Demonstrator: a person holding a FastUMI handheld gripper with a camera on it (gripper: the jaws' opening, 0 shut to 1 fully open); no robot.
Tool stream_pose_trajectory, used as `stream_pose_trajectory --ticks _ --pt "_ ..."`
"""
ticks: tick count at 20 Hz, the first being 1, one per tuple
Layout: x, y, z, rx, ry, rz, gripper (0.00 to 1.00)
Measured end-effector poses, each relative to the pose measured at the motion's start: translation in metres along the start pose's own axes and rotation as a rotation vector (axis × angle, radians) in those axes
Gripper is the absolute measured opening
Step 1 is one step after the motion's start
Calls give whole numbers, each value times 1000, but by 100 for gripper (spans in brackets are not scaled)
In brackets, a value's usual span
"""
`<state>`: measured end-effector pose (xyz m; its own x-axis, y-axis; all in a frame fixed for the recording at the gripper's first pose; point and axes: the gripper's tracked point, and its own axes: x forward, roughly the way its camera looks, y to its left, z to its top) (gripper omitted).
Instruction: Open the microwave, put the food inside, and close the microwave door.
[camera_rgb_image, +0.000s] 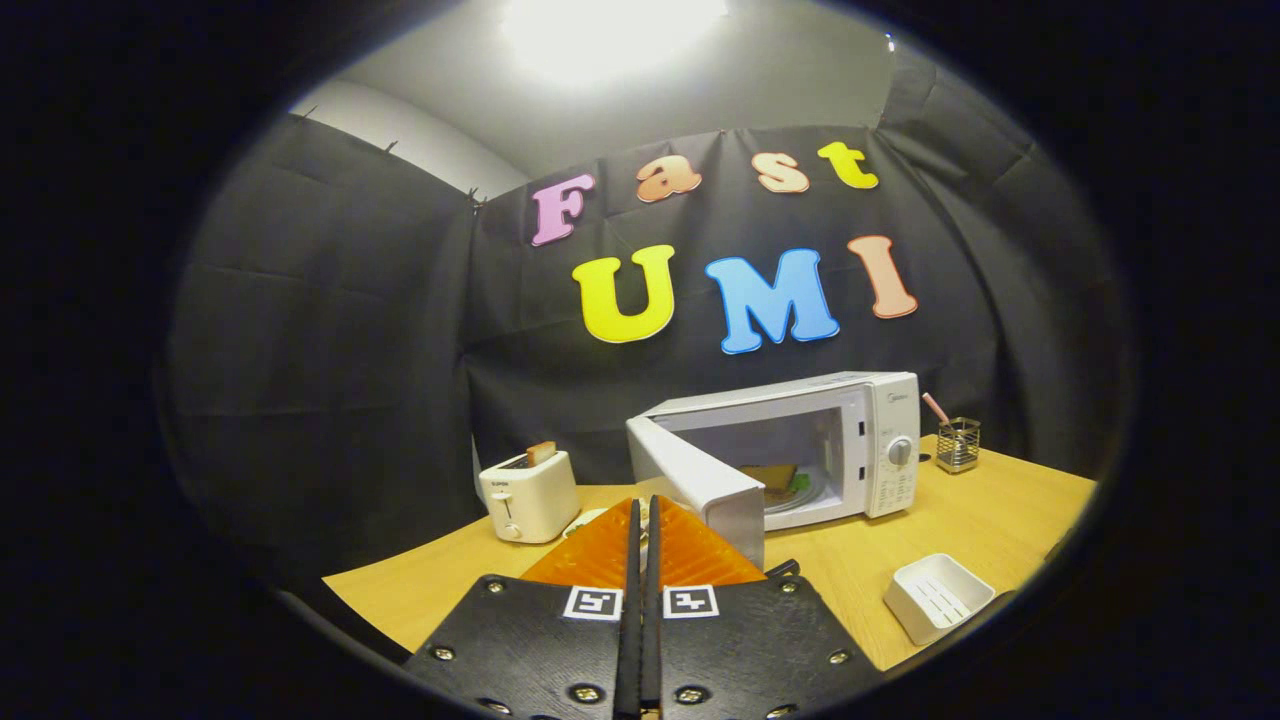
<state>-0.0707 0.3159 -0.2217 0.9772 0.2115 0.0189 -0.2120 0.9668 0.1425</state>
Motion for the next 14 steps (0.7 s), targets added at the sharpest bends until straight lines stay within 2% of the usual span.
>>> stream_pose_trajectory --ticks 8,14 --pt "16 -74 8 -36 -22 -135 1" --pt "45 -124 16 -38 -14 -221 1"
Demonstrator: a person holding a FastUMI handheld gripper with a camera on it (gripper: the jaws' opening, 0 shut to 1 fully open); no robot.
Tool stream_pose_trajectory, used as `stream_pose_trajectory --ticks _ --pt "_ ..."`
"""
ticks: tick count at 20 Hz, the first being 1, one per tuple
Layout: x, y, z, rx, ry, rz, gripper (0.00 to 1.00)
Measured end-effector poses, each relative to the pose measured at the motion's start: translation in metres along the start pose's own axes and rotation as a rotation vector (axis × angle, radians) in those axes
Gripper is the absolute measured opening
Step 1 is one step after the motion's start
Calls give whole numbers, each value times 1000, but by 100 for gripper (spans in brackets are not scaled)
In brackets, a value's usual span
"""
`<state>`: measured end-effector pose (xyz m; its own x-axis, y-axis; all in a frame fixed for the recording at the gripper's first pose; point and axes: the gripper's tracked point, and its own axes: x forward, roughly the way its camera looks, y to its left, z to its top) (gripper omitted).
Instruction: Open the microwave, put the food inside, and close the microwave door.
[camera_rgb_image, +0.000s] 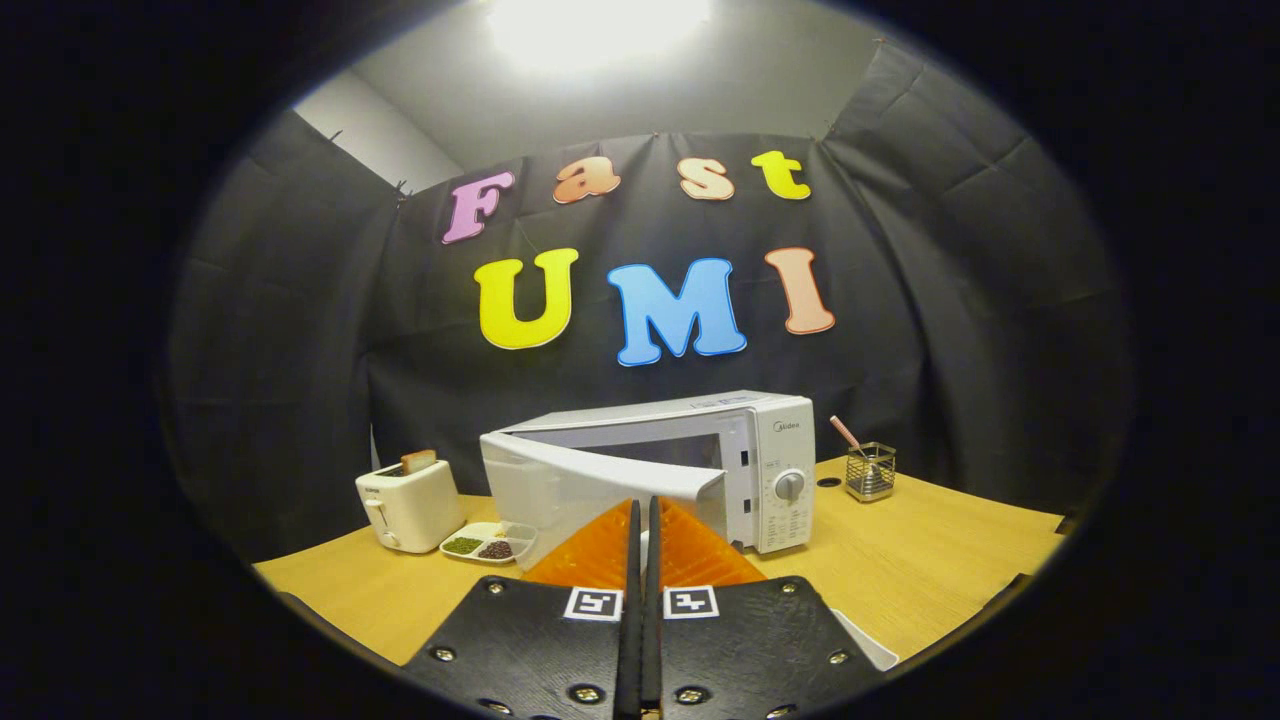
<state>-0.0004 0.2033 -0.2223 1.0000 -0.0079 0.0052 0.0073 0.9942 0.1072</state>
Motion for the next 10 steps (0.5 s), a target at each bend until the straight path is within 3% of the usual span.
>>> stream_pose_trajectory --ticks 10 --pt "72 -48 5 -56 -20 -35 1"
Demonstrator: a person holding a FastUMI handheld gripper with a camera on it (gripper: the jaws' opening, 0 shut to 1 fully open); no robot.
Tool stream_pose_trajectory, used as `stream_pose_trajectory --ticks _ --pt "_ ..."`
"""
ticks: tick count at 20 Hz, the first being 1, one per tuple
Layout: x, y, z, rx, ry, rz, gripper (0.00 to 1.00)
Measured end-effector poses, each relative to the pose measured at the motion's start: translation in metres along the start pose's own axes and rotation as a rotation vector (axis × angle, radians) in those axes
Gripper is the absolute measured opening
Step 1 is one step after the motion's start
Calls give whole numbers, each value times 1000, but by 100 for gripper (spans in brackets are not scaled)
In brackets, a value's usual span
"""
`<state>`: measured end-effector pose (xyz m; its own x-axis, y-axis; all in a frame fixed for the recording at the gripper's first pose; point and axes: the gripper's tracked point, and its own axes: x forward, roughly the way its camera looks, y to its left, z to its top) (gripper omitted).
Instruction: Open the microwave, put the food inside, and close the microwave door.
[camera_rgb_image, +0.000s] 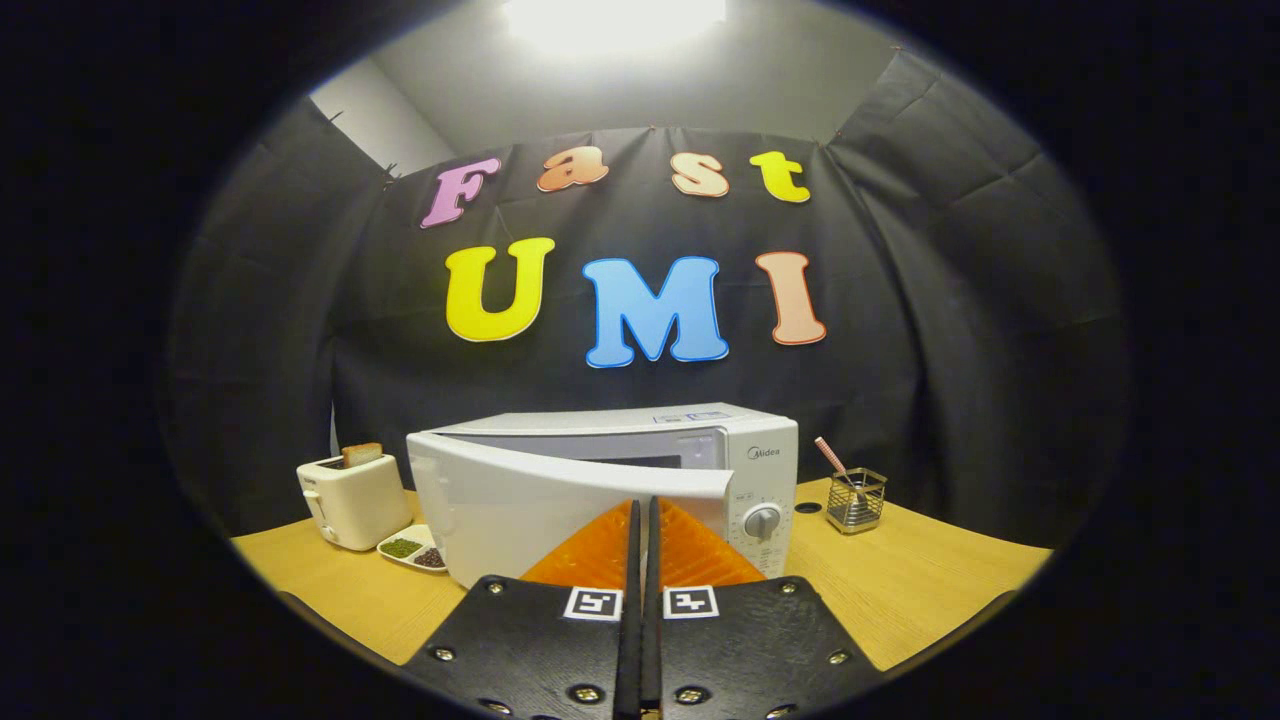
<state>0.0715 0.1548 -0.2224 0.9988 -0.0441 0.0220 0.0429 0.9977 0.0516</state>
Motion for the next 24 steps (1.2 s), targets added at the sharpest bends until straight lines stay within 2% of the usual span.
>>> stream_pose_trajectory --ticks 4,8,14,20,24 --pt "32 -19 3 22 23 -3 1" --pt "65 -32 9 -33 8 -3 1" --pt "109 -39 -3 15 30 7 1" --pt "119 -39 -1 -24 19 4 1" --pt "124 -40 -2 19 36 22 1"
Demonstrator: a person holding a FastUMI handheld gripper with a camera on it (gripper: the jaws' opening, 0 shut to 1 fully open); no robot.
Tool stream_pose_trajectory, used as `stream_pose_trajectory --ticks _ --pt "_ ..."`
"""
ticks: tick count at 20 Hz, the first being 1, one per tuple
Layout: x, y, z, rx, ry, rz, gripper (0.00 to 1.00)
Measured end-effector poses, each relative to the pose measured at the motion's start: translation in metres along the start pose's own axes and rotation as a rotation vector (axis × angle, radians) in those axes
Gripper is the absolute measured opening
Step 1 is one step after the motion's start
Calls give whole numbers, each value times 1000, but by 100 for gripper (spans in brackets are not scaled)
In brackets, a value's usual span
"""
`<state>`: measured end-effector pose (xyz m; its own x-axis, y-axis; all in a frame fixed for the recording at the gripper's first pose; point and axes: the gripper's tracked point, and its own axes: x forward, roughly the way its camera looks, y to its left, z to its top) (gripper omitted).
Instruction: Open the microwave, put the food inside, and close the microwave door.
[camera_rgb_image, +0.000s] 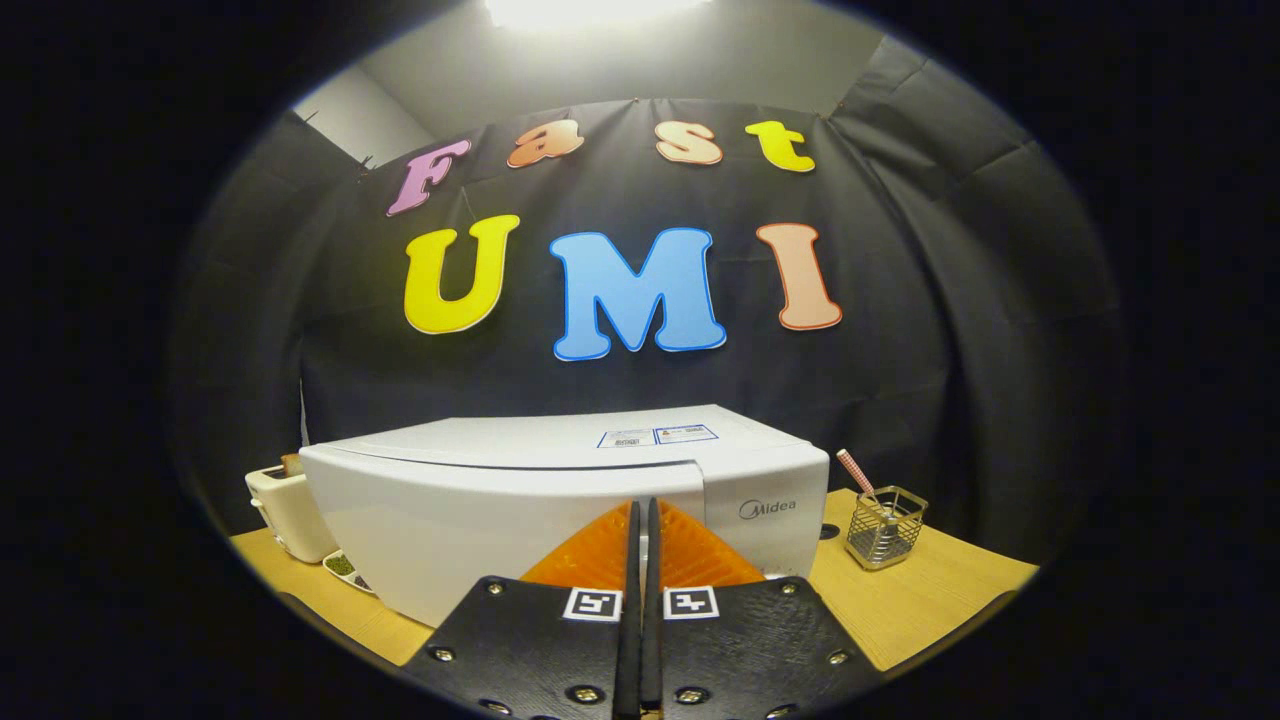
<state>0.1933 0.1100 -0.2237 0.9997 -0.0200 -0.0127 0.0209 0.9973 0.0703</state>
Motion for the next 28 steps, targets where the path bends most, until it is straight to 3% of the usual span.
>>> stream_pose_trajectory --ticks 8,9,10,11,13,14,21,28 --pt "-2 0 0 -46 0 44 4" --pt "-9 0 8 -37 -10 54 21" --pt "-16 0 16 -41 -16 64 29" --pt "-26 0 24 -61 -14 66 48" --pt "-52 -4 47 -90 -9 68 75" --pt "-66 -7 63 -85 -18 70 80" --pt "-144 -36 187 -66 -99 53 81" --pt "-168 -59 225 -44 -87 49 82"
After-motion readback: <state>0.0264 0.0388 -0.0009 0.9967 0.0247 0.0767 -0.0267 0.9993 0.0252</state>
